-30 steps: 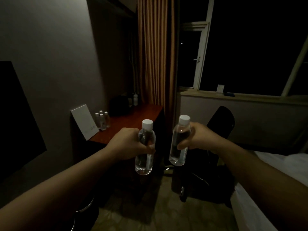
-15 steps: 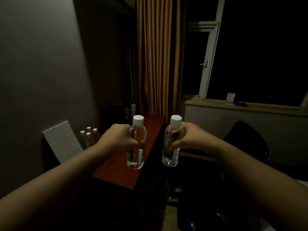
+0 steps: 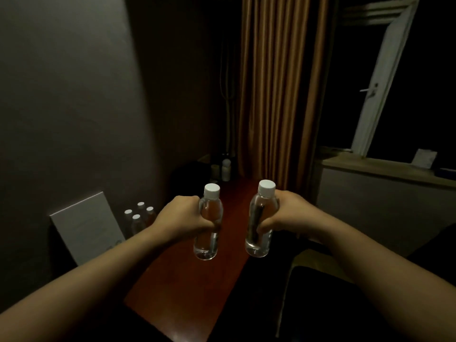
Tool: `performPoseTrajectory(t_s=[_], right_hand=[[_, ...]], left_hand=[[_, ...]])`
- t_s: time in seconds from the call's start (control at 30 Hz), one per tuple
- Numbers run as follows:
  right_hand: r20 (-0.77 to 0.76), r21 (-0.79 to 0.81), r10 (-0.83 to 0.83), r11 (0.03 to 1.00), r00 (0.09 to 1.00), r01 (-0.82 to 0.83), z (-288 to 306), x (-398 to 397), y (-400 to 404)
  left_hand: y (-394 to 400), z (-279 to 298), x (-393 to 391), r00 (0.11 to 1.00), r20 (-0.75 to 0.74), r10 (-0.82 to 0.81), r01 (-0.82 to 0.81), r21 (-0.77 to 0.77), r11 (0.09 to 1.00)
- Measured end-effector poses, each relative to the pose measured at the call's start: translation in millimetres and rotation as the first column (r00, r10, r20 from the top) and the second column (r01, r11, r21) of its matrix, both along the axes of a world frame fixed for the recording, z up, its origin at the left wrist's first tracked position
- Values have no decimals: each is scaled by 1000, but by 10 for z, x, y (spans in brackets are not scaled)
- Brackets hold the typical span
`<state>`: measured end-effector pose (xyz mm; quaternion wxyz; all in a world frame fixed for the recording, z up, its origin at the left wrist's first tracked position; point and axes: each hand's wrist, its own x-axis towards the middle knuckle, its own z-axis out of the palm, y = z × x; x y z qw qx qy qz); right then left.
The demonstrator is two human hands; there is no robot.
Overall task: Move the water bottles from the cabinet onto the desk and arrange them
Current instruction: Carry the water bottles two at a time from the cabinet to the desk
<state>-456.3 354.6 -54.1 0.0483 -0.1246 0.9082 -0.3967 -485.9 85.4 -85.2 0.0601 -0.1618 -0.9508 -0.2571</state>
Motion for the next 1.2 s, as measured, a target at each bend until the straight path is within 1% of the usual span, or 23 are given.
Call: performPoseTrajectory(t_s=[0.13, 0.3, 0.4, 0.53, 0.7, 0.8, 1.07, 1.13, 1.2], right_hand=[[-32, 56, 94, 994, 995, -92, -39, -985, 155], [-35, 139, 219, 967, 975, -212, -93, -2119, 178], [-37, 166, 302, 942, 953, -292, -165, -2642, 31], [-33, 167, 366, 920, 930, -356, -306, -3118, -281], [-43, 164, 407, 904, 913, -395, -492, -3524, -753], [-59, 149, 396, 911, 916, -385, -533, -3734, -1014], [-60, 126, 357, 929, 932, -348, -575, -4357, -1550], [-47, 121, 356, 930, 933, -348, -612, -4524, -1675], [-47, 129, 363, 926, 931, -355, -664, -4700, -1802]], left_hand=[[166, -105, -670, 991, 29, 133, -134, 23, 991], [238, -212, -1349, 951, 47, 307, -309, 38, 950], [182, -308, -1612, 914, 31, 406, -406, 31, 913], [-7, -384, -1885, 856, 27, 517, -517, -7, 856], [-396, -440, -2217, 812, 34, 582, -583, 7, 813], [-633, -467, -2446, 798, 26, 602, -602, -10, 798], [-1083, -503, -3030, 773, 49, 633, -635, 42, 772], [-1166, -514, -3191, 761, 61, 646, -649, 75, 757], [-1242, -554, -3346, 758, 71, 648, -651, 139, 746]])
